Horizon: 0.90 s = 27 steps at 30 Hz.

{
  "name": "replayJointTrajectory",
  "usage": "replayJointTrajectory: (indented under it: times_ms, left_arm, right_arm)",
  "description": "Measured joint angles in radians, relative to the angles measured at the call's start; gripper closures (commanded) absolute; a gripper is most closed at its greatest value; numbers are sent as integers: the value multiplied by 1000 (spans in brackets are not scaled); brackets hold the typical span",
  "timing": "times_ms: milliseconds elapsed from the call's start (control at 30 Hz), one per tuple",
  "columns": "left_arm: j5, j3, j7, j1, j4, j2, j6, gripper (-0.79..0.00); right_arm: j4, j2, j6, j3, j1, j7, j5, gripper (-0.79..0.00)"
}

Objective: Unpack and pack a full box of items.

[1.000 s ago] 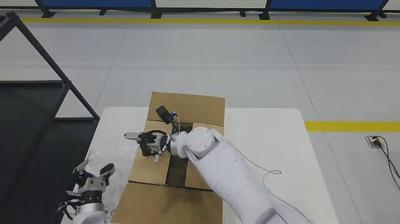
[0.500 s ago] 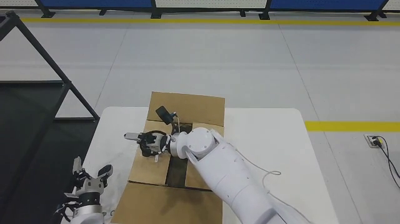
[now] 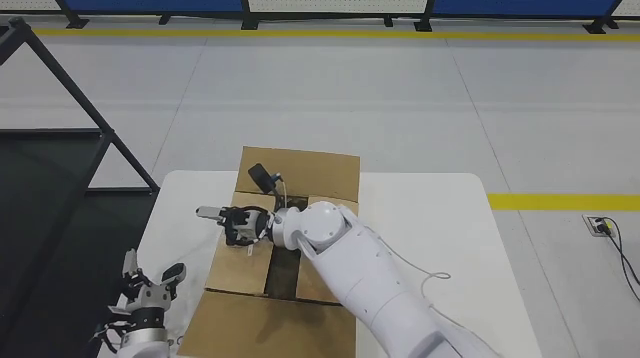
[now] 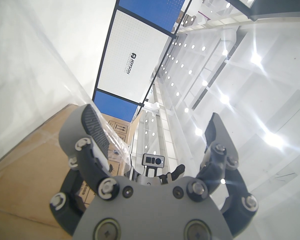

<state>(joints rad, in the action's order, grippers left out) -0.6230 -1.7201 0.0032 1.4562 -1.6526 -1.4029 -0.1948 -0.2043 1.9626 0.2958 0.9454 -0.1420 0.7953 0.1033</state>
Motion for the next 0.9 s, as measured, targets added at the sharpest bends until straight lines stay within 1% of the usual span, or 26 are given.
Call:
replayJointTrajectory:
  times_ms: [367, 467, 567, 733, 900]
  left_arm:
    - [8, 8, 0, -1, 0, -1, 2, -785]
    - [13, 10, -1, -1, -3, -1, 2, -785]
    - [18, 11, -28, 1, -13, 0, -4, -785]
    - [21, 0, -133, 23, -50, 5, -25, -785]
    - [12, -42, -310, 67, -103, 18, -35, -785]
  right_arm:
    - [-13, -5, 42, 15, -7, 13, 1, -785]
    - [-22, -11, 73, 27, -2, 26, 12, -785]
    - [-30, -23, 116, 41, 9, 51, 19, -785]
    - [-43, -54, 199, 69, 26, 136, 26, -785]
    - [-45, -109, 300, 106, 43, 249, 16, -785]
